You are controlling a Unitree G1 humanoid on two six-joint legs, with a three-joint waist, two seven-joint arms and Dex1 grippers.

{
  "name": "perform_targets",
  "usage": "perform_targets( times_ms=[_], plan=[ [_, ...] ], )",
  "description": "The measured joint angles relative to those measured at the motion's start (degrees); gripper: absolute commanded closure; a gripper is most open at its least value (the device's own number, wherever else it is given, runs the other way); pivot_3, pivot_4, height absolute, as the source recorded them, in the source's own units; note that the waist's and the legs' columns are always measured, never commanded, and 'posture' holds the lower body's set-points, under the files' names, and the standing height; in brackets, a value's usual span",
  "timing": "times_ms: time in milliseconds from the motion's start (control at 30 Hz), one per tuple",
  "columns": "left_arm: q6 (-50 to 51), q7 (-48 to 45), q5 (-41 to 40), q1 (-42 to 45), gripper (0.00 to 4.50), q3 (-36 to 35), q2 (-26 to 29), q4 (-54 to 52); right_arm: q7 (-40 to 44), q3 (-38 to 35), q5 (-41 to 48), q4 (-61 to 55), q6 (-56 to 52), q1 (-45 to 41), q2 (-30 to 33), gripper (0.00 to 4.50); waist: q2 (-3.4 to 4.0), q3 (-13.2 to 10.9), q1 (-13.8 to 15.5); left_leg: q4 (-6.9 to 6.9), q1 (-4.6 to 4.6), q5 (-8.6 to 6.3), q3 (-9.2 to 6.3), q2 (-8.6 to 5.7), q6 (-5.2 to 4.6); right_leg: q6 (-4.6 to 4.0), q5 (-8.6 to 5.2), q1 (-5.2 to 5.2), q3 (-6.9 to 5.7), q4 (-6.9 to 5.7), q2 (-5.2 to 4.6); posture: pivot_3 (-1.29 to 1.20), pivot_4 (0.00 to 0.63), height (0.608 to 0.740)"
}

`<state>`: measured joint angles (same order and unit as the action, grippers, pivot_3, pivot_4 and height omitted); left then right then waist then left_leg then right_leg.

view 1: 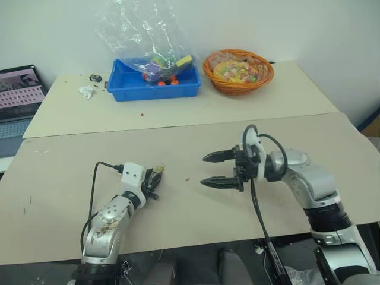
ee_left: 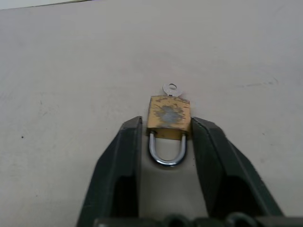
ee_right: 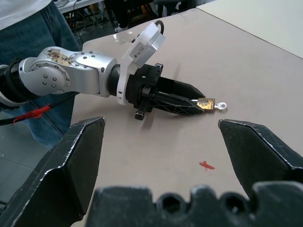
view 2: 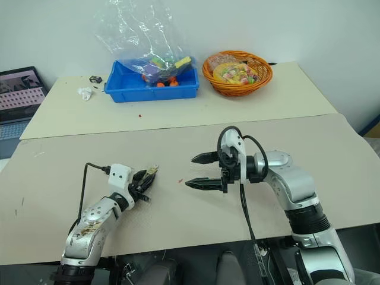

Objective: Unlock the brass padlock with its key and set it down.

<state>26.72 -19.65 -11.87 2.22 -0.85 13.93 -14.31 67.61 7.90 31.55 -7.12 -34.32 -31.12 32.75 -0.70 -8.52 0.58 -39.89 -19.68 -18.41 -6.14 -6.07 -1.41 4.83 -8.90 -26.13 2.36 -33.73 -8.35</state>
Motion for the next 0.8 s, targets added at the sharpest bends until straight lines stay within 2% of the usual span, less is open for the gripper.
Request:
perform_targets(
  times_ms=[300, 367, 467, 533, 700, 800],
  plan=[
    [1.96, -0.02, -0.38, 0.56, 3.66, -0.03, 0.36, -0.60, -0.80, 0.00, 0.23, -0.23, 0.00, 0.10, 0.00, 0.00, 0.00, 0.00, 0.01, 0.00, 0.00, 0.00, 0.00, 0.00, 0.00, 0.00, 0.00, 0.00, 0.00, -0.01, 0.00, 0.00, 0.150, 0.740],
    [-0.13, -0.90, 2.61, 0.75, 3.66, 1.99, 4.10, -0.84, -1.51, 0.02, 0.20, -0.32, -0.06, 0.13, -0.01, 0.00, -0.01, 0.00, 0.01, 0.00, 0.00, 0.01, 0.00, 0.00, 0.01, 0.00, 0.00, -0.01, -0.01, -0.02, 0.00, 0.00, 0.150, 0.740],
    [-13.38, -4.13, 14.39, -0.33, 3.66, 7.94, 16.81, -2.23, -2.40, 0.10, 0.08, -0.28, -0.95, 0.17, 0.14, 0.00, -0.09, -0.06, -0.32, 0.03, -0.09, 0.01, 0.04, 0.02, 0.03, -0.03, 0.01, -0.12, 0.02, 0.00, 0.02, 0.00, 0.150, 0.740],
    [-24.52, -5.05, 21.42, -0.34, 3.66, 8.96, 23.78, -4.16, -2.66, 0.20, 0.04, -0.02, -1.41, 0.16, 0.30, 0.00, -0.09, -0.07, -0.32, 0.06, -0.12, 0.00, 0.04, 0.02, 0.01, -0.08, 0.05, -0.11, 0.01, 0.11, -0.01, 0.00, 0.150, 0.740],
    [-39.62, -3.81, 27.66, -1.13, 3.66, 8.25, 28.37, -4.22, -2.04, 0.34, 0.24, 1.59, -3.09, -0.43, 0.33, 0.00, -0.10, -0.07, -0.21, 0.07, -0.17, -0.03, 0.03, 0.03, -0.04, -0.07, 0.05, -0.14, -0.04, 0.21, 0.00, 0.00, 0.150, 0.740],
    [-46.37, -0.96, 30.35, -1.02, 3.66, 6.10, 28.65, -2.63, -1.95, -0.12, 1.31, 5.20, -5.42, -2.94, 0.02, 0.00, -0.09, -0.08, -0.35, 0.06, -0.17, -0.03, 0.03, 0.03, -0.04, -0.07, 0.05, -0.13, -0.04, 0.20, 0.00, 0.00, 0.150, 0.740]
  ],
)
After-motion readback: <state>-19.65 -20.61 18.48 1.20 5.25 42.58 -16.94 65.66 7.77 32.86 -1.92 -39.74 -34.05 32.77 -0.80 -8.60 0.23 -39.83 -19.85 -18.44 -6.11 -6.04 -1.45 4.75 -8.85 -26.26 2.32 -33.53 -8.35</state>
